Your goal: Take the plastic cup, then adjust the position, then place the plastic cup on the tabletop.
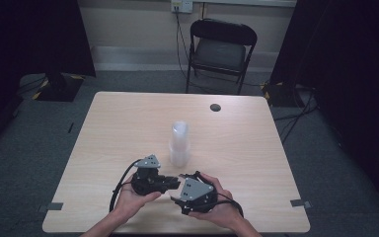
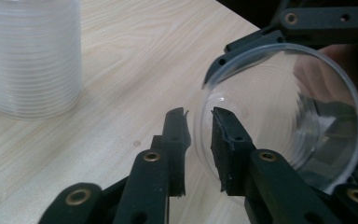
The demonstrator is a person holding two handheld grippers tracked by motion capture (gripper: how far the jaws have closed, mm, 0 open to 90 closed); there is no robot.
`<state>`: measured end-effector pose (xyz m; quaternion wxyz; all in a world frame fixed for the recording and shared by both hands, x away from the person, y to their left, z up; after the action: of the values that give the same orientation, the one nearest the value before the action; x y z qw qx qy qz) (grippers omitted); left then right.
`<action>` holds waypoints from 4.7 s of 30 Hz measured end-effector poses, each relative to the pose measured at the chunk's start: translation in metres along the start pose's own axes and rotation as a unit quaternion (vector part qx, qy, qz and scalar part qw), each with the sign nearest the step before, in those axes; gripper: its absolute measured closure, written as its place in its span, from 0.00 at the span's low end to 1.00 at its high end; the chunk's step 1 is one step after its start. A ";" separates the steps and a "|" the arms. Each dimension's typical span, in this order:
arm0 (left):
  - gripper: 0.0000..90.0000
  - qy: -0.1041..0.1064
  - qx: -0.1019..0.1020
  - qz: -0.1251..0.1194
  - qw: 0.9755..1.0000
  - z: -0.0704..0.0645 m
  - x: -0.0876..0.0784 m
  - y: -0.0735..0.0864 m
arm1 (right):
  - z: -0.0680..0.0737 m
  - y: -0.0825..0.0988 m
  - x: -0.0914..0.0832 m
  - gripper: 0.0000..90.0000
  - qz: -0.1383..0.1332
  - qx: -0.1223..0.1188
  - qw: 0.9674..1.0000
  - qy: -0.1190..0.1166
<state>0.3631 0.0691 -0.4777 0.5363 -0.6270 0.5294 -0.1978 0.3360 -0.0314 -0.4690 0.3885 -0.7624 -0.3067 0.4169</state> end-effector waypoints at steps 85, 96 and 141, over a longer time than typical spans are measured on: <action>0.34 -0.151 0.057 -0.034 0.986 0.033 -0.038 -0.009 | -0.146 0.027 -0.032 0.34 -0.075 0.258 0.949 0.163; 0.29 -0.163 0.062 -0.035 0.984 0.037 -0.047 0.002 | -0.167 0.046 -0.016 0.34 -0.075 0.278 0.937 0.199; 0.27 -0.167 0.055 -0.015 0.984 0.043 -0.046 0.013 | -0.195 0.093 0.034 0.30 -0.053 0.306 0.924 0.224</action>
<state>0.3755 0.1308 -0.4897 0.6477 -0.6290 0.4109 -0.1267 0.5356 -0.1172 -0.4933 0.6830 -0.6626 -0.1087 0.2877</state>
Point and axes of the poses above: each handheld gripper's, and its own axes: x roughly forward along the jaws, y roughly out of its underside, z roughly to its left, the point moved 7 cm from there along x, roughly forward along the jaws, and after that the axes turned 13 degrees about -z, right-handed, at the moved point
